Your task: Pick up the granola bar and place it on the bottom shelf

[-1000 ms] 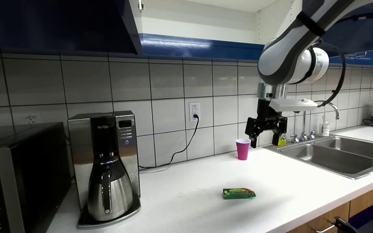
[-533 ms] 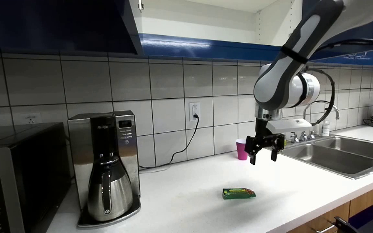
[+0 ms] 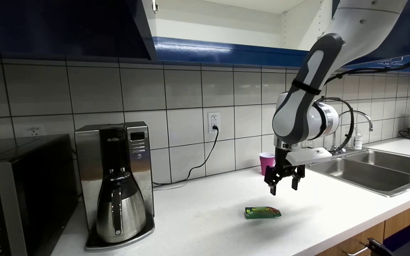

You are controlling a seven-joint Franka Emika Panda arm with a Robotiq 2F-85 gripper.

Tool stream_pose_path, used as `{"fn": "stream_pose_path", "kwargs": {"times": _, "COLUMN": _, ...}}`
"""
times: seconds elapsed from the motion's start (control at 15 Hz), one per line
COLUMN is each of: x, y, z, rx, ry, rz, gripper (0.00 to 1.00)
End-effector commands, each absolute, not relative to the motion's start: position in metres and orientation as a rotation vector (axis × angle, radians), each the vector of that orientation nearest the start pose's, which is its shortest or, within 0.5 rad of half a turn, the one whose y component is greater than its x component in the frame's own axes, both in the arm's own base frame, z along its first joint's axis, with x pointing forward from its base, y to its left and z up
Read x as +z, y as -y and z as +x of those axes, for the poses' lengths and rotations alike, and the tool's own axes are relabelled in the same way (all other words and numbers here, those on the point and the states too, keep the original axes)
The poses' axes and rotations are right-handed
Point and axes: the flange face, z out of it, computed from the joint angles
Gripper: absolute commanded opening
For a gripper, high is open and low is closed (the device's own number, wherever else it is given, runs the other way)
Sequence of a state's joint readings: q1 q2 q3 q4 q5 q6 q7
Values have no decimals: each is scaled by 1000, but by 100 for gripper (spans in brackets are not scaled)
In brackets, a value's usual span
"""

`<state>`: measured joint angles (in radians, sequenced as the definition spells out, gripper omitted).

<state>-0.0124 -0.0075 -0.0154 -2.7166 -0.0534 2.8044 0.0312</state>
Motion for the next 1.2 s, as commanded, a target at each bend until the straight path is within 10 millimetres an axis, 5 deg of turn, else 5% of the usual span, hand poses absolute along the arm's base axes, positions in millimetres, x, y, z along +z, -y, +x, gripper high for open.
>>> {"fn": "stream_pose_path", "kwargs": {"times": 0.0, "x": 219, "y": 10, "z": 438, "rx": -160, "ry": -8, "rz": -3168, "gripper": 100}}
{"fn": "stream_pose_path", "kwargs": {"times": 0.53, "x": 194, "y": -8, "z": 471, "rx": -133, "ry": 37, "rz": -3168, "gripper": 100}}
{"fn": "stream_pose_path", "kwargs": {"times": 1.13, "x": 187, "y": -16, "z": 472, "rx": -106, "ry": 75, "rz": -3159, "gripper": 100}}
